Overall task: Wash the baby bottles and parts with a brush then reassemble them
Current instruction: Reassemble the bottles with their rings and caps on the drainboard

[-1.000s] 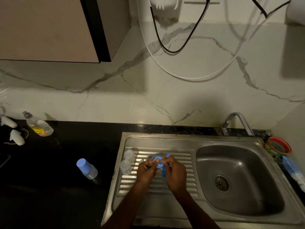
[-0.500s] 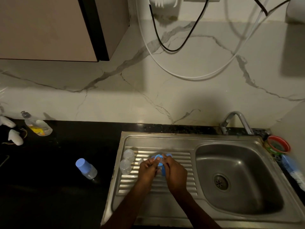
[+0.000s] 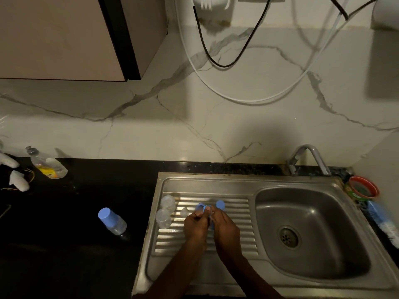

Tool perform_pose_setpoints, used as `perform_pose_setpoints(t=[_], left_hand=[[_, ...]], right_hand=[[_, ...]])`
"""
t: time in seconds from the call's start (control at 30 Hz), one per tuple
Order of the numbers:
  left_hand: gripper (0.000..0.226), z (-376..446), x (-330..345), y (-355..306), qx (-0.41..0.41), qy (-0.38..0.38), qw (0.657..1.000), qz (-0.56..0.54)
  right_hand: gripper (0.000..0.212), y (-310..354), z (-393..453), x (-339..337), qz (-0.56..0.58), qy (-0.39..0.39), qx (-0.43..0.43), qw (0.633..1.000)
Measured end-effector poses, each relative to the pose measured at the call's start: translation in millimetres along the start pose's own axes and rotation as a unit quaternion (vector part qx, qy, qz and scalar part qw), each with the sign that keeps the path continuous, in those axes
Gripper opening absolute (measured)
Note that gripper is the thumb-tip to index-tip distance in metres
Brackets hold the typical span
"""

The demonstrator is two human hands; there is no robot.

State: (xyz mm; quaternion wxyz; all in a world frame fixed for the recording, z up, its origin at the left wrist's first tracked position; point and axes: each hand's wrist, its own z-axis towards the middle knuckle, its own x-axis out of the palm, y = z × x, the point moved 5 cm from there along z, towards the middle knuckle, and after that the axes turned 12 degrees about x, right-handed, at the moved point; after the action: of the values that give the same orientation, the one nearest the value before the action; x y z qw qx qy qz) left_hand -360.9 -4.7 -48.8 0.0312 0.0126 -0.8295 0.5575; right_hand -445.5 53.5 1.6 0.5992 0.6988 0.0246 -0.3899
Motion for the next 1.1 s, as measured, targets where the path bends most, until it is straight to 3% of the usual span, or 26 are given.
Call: perform_pose_setpoints(t=[0.13, 0.27, 0.53, 0.6, 0.67, 0.77, 0.83, 0.9, 0.97, 1.03, 1.1], left_hand=[[0.027, 3.8, -1.2, 8.7, -0.003, 0.037, 0.999, 0.01], [0.023, 6.7, -3.8, -5.2, 0.031, 0.077, 0.996, -0.028], [0.014, 0.6, -7.2, -31.8, 0.023, 0.099, 0.993, -0.062], [0.01, 3.2, -10.4, -42.6, 0.085, 0.107, 0.99, 0.032], [0.011, 5.5, -13.2, -57.9, 0.173, 0.132, 0.965, 0.144], [0.009, 8.3, -30.4, -86.2, 0.331, 0.077, 0.903, 0.262], [0.009, 11.8, -53.0, -93.7, 0.396, 0.015, 0.845, 0.36], [0.032, 22.8, -77.3, -84.7, 0.38, -0.042, 0.774, 0.505], [0.063, 33.3, -97.7, -70.3, 0.296, -0.071, 0.739, 0.601], [0.082, 40.2, -109.0, -56.9, 0.228, -0.062, 0.75, 0.618], [0.084, 44.9, -114.1, -44.7, 0.183, -0.007, 0.782, 0.596]], right_hand=[[0.012, -5.7, 8.1, -7.4, -0.01, -0.059, -0.03, 0.998], [0.005, -15.0, 33.6, -18.6, 0.034, -0.024, 0.018, 0.999], [0.037, 3.6, 41.9, -25.4, 0.005, 0.09, -0.101, 0.991], [0.037, 1.3, 46.3, -25.2, -0.016, 0.074, -0.11, 0.991], [0.041, 0.6, 50.1, -27.3, -0.03, 0.033, -0.113, 0.993], [0.04, 3.6, 51.3, -33.8, -0.058, -0.048, -0.123, 0.989], [0.041, -4.8, 51.0, -31.1, -0.087, -0.027, -0.088, 0.992], [0.035, -23.0, 48.9, -25.1, -0.109, 0.022, -0.036, 0.993], [0.038, -35.0, 44.0, -24.3, -0.09, 0.019, -0.012, 0.996], [0.041, -33.2, 41.1, -27.2, -0.06, -0.005, -0.016, 0.998], [0.041, -30.1, 38.8, -26.8, -0.044, -0.007, -0.011, 0.999]])
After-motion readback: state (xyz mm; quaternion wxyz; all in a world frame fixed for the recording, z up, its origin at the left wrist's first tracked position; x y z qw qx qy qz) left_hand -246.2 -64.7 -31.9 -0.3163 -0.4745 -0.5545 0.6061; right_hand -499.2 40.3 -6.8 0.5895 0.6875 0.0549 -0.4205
